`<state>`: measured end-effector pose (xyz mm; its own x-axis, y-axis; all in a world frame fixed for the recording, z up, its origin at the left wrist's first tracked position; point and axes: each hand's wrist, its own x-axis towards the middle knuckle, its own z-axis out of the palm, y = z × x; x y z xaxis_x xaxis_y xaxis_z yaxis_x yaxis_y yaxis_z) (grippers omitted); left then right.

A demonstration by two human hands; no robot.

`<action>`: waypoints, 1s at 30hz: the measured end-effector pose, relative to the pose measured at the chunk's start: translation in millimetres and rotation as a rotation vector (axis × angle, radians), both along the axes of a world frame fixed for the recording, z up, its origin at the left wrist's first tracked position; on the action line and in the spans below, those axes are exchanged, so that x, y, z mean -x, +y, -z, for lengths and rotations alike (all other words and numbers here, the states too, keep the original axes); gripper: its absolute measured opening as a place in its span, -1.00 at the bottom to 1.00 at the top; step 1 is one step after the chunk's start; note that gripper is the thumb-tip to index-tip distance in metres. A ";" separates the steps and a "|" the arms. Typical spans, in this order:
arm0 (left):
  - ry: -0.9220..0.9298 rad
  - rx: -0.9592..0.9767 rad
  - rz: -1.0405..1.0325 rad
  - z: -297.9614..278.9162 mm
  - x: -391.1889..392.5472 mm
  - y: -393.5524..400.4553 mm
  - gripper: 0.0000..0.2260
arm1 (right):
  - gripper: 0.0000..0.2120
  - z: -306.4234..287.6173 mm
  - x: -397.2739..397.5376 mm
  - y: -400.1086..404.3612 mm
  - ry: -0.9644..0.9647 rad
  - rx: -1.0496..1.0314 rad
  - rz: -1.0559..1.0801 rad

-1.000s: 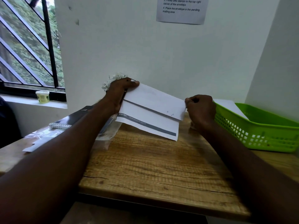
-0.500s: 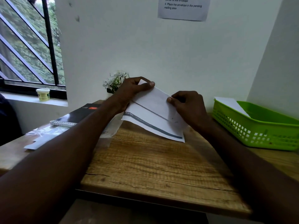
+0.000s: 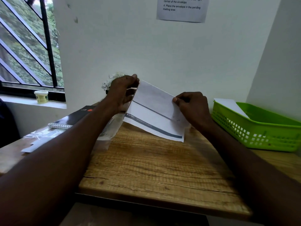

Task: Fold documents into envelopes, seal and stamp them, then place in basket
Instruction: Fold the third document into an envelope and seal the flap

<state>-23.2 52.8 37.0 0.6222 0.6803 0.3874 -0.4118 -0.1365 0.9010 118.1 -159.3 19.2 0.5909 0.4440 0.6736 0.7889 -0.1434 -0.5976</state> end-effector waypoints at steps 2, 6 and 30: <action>0.070 -0.063 0.064 1.1 0.4 1.0 -0.71 | -0.88 -0.6 -0.1 -0.8 0.001 0.007 0.002; 0.103 -0.160 0.098 4.8 -4.7 -3.3 -0.91 | -0.87 0.4 1.6 -0.8 0.016 0.035 -0.041; -0.064 0.199 0.052 13.7 -18.7 1.5 -0.88 | -0.83 2.3 -9.7 0.9 0.706 -0.328 -0.233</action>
<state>-4.5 54.4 23.3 0.6369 0.7151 0.2882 -0.4705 0.0644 0.8800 127.8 -158.4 16.9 0.8417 0.4529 0.2940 0.1982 0.2472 -0.9485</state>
